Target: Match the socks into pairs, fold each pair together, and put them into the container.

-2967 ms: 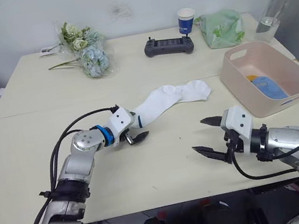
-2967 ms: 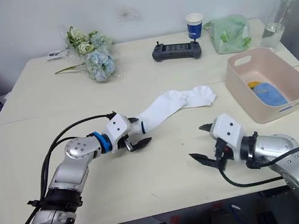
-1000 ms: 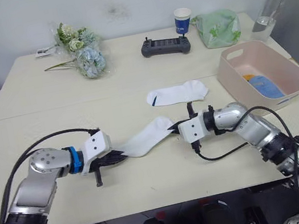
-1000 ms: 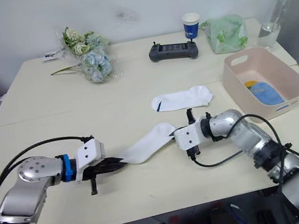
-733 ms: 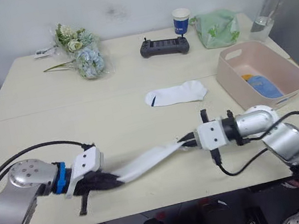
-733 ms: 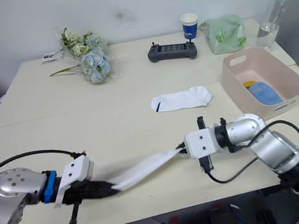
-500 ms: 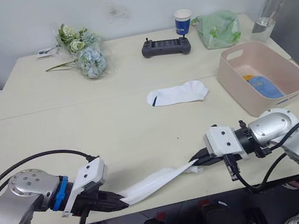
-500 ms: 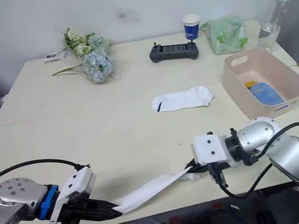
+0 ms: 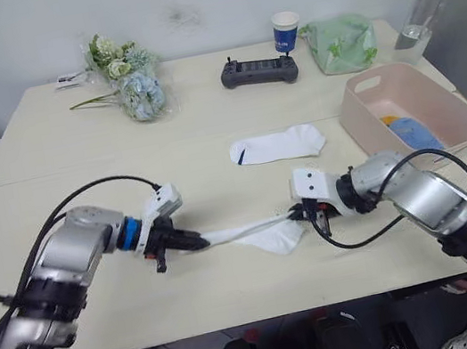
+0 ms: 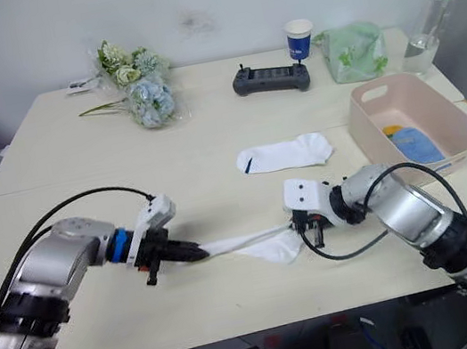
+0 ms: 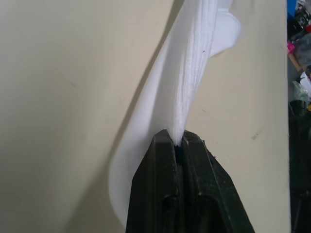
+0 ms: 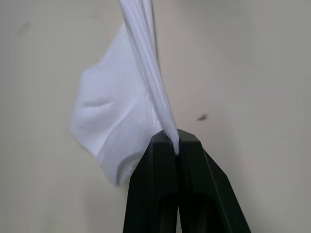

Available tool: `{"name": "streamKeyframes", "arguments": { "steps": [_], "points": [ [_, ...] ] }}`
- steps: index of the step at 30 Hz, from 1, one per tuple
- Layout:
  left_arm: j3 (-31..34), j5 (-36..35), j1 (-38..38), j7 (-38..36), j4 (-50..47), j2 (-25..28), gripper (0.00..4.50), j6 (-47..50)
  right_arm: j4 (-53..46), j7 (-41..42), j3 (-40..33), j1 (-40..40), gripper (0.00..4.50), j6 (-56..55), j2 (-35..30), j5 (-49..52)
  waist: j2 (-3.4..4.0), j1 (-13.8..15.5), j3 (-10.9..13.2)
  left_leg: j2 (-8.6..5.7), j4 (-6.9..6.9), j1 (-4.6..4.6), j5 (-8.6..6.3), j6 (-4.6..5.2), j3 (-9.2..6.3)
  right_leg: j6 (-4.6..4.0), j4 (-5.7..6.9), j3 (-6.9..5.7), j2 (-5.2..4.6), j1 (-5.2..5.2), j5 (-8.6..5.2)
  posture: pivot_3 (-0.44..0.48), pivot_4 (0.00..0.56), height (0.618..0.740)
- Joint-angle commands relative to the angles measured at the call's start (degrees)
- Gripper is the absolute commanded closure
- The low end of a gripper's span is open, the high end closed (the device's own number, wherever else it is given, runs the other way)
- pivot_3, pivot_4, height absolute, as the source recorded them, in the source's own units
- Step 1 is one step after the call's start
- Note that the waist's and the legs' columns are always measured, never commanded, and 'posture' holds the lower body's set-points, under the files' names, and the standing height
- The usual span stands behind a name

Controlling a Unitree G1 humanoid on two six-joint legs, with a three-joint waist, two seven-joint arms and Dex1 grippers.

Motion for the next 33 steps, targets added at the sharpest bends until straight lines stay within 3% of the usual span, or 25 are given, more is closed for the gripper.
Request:
{"name": "streamKeyframes", "arguments": {
  "steps": [1,2,5,12,13,18,25,28,32,33],
  "points": [
    [0.69,0.82,-4.79,-0.84,6.37,-2.01,4.50,1.62,2.64,-0.95,-0.36,-2.01,3.85,-7.16,1.24,-3.72,-0.01,-0.02,0.00,0.02,0.01,-0.05,0.00,0.00,-0.04,0.00,-0.01,-0.05,0.01,-0.04,0.00,0.000,0.150,0.740],
    [0.90,1.18,-5.88,-0.68,7.82,-2.55,4.50,1.88,3.10,-0.64,-0.35,-2.13,3.48,-8.38,1.32,-4.36,-0.01,-0.03,0.00,0.02,0.01,-0.08,0.01,-0.01,-0.07,0.00,0.01,-0.06,0.01,-0.08,0.00,0.000,0.150,0.740],
    [1.77,2.35,-9.25,-0.77,12.06,-3.38,3.79,0.48,3.64,-0.08,-1.32,-1.95,2.52,-11.36,0.97,-5.72,-0.01,-0.08,0.00,0.02,0.05,-0.13,0.01,-0.02,-0.10,0.00,0.04,-0.09,0.00,-0.14,0.00,0.000,0.150,0.740],
    [7.26,2.55,-14.38,2.77,16.27,-3.88,1.72,-1.75,-0.44,0.35,-7.27,0.35,0.15,-9.97,-1.42,-4.22,-0.01,-0.06,0.00,0.01,0.42,-0.39,0.02,-0.03,-0.22,0.00,0.13,-0.09,-0.03,-0.28,0.00,0.000,0.150,0.740],
    [8.07,2.85,-14.03,3.51,16.14,-3.66,1.40,-2.76,-1.67,0.42,-8.66,1.09,0.00,-8.64,-1.92,-3.44,-0.01,-0.07,0.00,0.01,0.65,-0.48,0.02,-0.03,-0.29,0.00,0.16,-0.09,-0.03,-0.34,0.00,0.000,0.150,0.740],
    [12.36,2.24,-9.41,6.93,12.86,-3.62,0.03,-4.81,-9.13,-2.23,-17.54,6.21,0.00,2.99,-0.65,3.71,-0.01,-0.09,0.00,-0.02,0.59,-0.54,0.01,-0.03,-0.45,0.00,0.34,-0.04,-0.06,-0.38,0.00,0.000,0.150,0.740],
    [13.70,3.52,-3.18,11.14,10.91,-6.64,0.03,-12.18,-19.84,-13.89,-23.01,16.37,0.00,18.18,7.55,8.13,-0.02,0.14,-0.01,-0.06,0.66,-0.57,0.01,-0.03,-0.54,0.00,0.65,-0.01,-0.06,-0.46,0.00,0.000,0.150,0.740],
    [12.45,5.92,-2.65,13.81,14.58,-9.65,0.03,-18.13,-22.95,-20.69,-21.25,21.32,0.00,21.02,12.54,7.34,-0.03,0.25,-0.04,-0.07,0.67,-0.57,0.01,-0.03,-0.54,0.00,0.68,-0.02,-0.07,-0.46,0.00,0.000,0.150,0.740],
    [11.35,7.59,-2.89,13.22,17.45,-11.09,0.03,-20.82,-24.02,-24.92,-18.78,23.71,0.00,22.00,14.60,6.61,-0.03,0.06,-0.05,-0.12,0.67,-0.61,0.01,-0.02,-0.43,0.01,0.75,0.04,-0.07,-0.59,0.00,0.000,0.150,0.740],
    [10.74,8.20,-2.87,12.50,18.16,-11.11,0.20,-21.32,-23.58,-25.89,-17.72,24.23,0.18,21.66,14.77,6.08,-0.03,-0.01,-0.05,-0.12,0.67,-0.60,0.01,-0.02,-0.41,0.01,0.76,0.03,-0.07,-0.59,0.00,0.000,0.150,0.740]
  ]
}}
